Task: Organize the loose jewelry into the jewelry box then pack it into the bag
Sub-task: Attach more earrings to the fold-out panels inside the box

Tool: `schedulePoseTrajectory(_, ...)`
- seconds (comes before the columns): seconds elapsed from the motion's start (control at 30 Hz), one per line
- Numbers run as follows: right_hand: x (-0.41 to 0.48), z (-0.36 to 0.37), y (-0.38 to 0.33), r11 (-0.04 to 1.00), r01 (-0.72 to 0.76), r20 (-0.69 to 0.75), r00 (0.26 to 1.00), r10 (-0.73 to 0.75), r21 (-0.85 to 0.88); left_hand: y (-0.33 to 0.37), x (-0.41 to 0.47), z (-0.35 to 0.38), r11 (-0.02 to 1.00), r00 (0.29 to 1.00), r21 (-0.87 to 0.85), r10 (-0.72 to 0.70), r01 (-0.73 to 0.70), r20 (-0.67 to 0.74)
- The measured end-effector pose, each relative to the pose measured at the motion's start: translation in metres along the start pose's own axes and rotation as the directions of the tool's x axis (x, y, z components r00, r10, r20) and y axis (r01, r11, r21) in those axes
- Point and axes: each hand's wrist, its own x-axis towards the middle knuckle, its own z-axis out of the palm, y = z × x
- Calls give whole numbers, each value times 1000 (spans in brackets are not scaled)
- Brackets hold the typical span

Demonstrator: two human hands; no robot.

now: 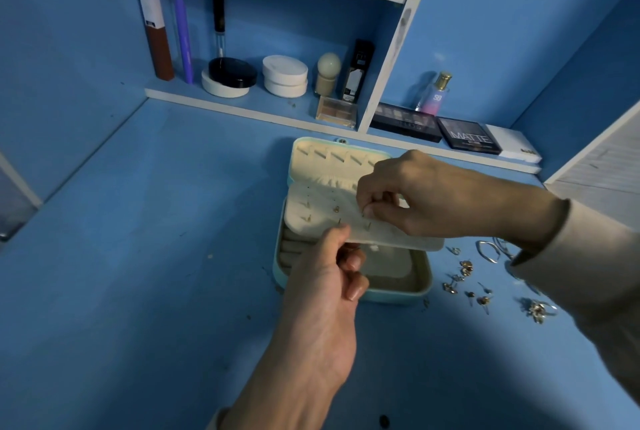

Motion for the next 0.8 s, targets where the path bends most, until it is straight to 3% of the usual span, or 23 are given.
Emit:
schedulePoseTrajectory(0.17,2,0,1,997,-69,-18,997,69,26,0,0,-1,1000,1000,21,1,-1,7)
schedulePoseTrajectory(0.37,-25,-7,10,952,-154,-82,980,182,266,3,0,1,999,999,38,3,-5,52)
schedulePoseTrajectory(0.47,-39,-2,8,977,-119,-51,990,130,175,5,-2,2,997,995,65,26,-32,97)
schedulePoseTrajectory(0.57,-43,4,11,986,-80,-177,979,105,145,7,-4,7,992,988,104,60,-75,143)
schedulePoseTrajectory(0.8,-38,0,17,939,-129,-355,902,245,320,13,7,18,989,992,134,40,-56,122)
